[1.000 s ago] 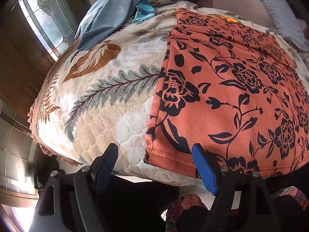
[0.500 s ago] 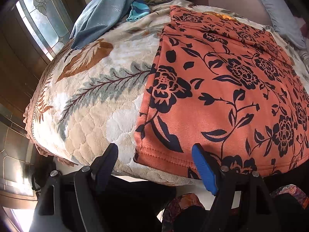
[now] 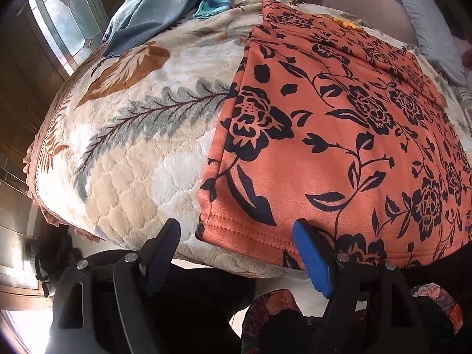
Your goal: Fold small clothes
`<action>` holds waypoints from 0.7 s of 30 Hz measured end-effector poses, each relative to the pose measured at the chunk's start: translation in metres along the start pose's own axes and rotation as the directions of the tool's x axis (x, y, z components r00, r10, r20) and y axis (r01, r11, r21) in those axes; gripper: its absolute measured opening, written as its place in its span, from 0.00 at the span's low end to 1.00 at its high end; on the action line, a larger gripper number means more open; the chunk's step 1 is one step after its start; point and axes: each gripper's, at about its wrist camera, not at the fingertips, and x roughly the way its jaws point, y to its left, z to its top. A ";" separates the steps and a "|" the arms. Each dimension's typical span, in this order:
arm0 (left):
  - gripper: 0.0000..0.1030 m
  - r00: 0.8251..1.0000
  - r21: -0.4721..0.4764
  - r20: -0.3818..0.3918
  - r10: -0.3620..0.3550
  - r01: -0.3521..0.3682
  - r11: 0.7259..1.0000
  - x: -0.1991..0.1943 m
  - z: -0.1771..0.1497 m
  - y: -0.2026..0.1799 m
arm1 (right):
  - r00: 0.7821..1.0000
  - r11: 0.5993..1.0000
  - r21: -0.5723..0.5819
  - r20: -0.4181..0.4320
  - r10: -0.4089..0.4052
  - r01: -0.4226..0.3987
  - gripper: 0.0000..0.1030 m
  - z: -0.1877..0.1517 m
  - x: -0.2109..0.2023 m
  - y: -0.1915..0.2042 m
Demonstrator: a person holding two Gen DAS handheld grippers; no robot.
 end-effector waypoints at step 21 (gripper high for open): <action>0.38 0.989 -0.061 -0.028 -0.142 0.140 0.988 0.005 0.007 0.020 | 0.999 0.998 -0.041 0.008 0.050 -0.050 0.73 -0.003 -0.002 0.006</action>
